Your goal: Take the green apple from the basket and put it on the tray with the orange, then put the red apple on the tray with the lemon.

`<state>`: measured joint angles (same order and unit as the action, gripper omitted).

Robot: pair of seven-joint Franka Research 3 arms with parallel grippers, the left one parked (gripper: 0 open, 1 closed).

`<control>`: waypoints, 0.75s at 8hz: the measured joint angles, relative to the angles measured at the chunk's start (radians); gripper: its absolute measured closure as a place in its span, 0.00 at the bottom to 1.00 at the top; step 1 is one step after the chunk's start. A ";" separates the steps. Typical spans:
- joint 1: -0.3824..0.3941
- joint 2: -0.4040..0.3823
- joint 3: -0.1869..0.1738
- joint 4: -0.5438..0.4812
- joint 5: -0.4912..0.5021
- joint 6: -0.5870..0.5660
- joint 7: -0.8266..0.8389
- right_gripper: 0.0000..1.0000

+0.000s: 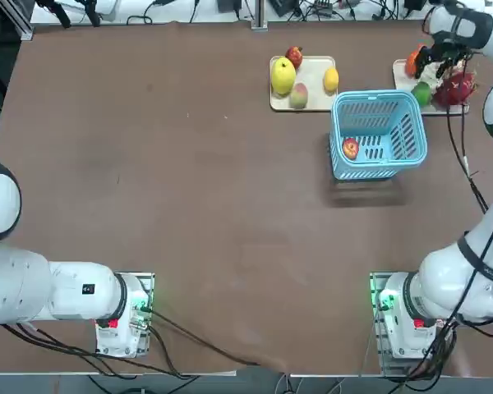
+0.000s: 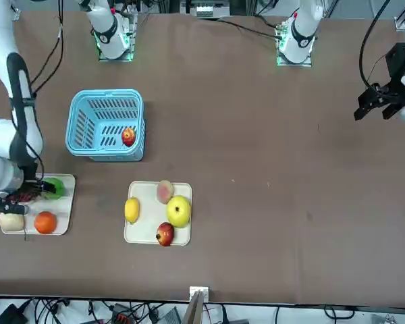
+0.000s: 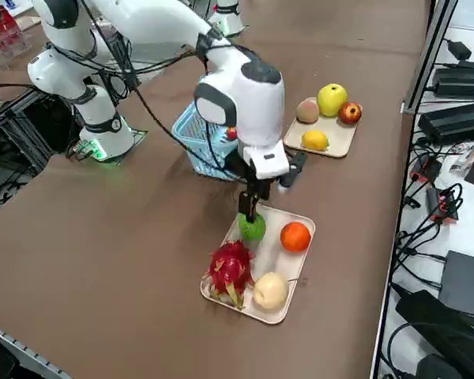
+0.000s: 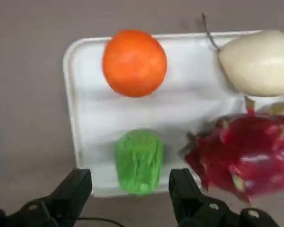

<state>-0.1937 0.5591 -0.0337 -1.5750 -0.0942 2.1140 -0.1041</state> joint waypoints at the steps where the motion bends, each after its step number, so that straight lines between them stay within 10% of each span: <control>1: 0.012 -0.066 0.007 0.004 0.001 -0.082 0.000 0.00; 6: 0.236 -0.386 0.021 -0.121 0.115 -0.370 0.227 0.03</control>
<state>0.0422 0.1732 -0.0130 -1.6963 0.0205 1.7444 0.1228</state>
